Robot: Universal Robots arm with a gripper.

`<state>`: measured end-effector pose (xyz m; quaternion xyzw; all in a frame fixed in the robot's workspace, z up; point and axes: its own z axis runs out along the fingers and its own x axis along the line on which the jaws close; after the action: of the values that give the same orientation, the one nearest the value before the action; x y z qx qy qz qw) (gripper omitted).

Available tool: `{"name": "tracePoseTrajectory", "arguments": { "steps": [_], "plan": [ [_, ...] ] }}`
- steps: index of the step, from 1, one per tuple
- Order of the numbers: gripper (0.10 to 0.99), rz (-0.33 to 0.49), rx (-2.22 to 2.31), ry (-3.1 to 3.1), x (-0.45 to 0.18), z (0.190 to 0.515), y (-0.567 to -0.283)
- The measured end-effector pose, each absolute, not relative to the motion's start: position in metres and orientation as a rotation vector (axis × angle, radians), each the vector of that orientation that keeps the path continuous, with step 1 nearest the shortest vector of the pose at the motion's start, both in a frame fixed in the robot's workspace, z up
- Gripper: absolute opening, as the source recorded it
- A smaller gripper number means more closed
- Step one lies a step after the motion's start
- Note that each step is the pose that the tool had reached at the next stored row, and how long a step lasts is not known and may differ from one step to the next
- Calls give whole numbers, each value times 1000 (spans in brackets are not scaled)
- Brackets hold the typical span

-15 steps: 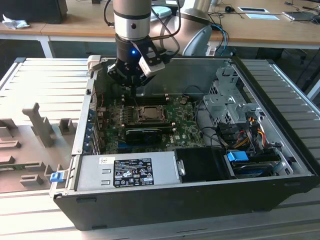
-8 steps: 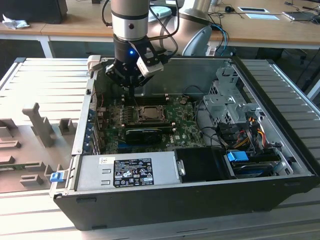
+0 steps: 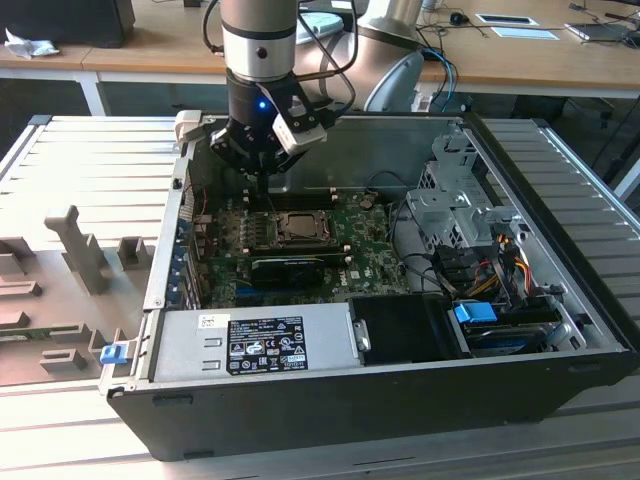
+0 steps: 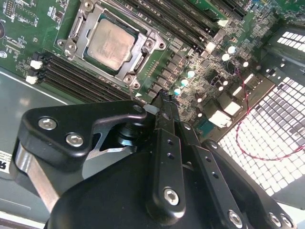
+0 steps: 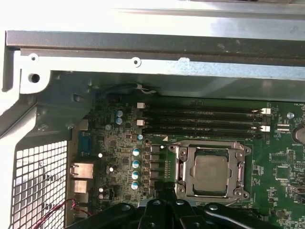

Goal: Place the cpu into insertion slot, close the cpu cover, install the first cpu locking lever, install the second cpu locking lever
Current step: 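Install the first cpu locking lever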

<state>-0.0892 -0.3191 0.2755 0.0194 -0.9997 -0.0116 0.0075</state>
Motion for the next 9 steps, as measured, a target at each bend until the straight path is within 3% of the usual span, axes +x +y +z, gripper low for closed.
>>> {"name": "tracePoseTrajectory", "arguments": {
  "steps": [9],
  "plan": [
    [106, -36, 61, -3135, -102, 272, -318]
  ]
}}
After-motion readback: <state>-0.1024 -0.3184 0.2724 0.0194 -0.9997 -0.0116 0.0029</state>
